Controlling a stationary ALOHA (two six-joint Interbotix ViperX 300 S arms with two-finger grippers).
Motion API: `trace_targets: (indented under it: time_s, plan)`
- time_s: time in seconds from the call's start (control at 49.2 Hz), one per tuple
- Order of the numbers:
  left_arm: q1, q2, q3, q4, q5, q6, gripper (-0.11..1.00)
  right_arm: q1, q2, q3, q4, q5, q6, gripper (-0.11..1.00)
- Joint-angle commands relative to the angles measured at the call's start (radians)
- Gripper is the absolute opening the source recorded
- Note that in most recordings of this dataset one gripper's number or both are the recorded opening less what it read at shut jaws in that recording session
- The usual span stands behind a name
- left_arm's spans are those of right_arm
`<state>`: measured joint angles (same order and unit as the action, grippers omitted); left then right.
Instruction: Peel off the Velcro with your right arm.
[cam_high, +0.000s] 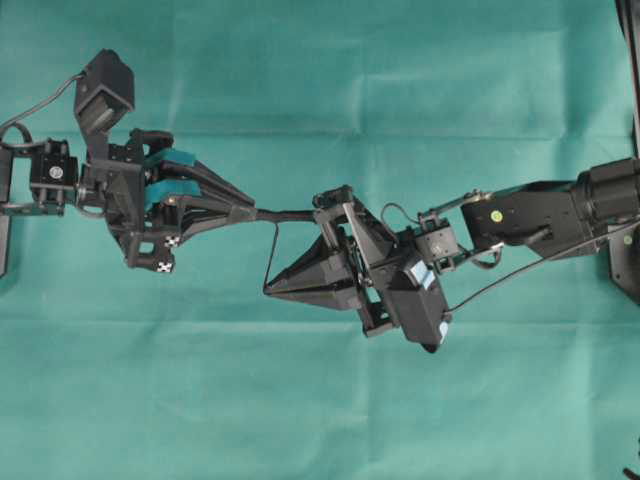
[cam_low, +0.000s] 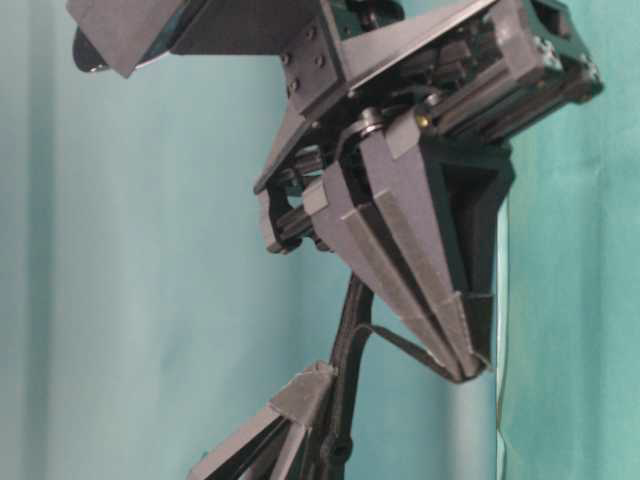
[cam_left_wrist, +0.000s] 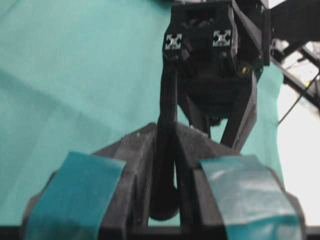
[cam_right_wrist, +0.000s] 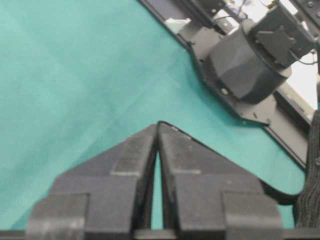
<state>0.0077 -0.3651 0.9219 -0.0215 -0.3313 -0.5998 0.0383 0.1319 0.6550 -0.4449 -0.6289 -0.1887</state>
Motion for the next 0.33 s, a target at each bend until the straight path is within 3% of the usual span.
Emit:
trace_targets:
  time_s: [0.0,0.305]
  plan:
    - [0.005,-0.006,-0.014,-0.002,-0.012,0.002,0.10,0.005,-0.014,-0.021,-0.002,0.005,0.003,-0.10]
    - [0.006,-0.006,-0.011,-0.002,-0.012,0.002,0.10,0.003,-0.018,-0.020,-0.002,0.011,0.006,-0.10]
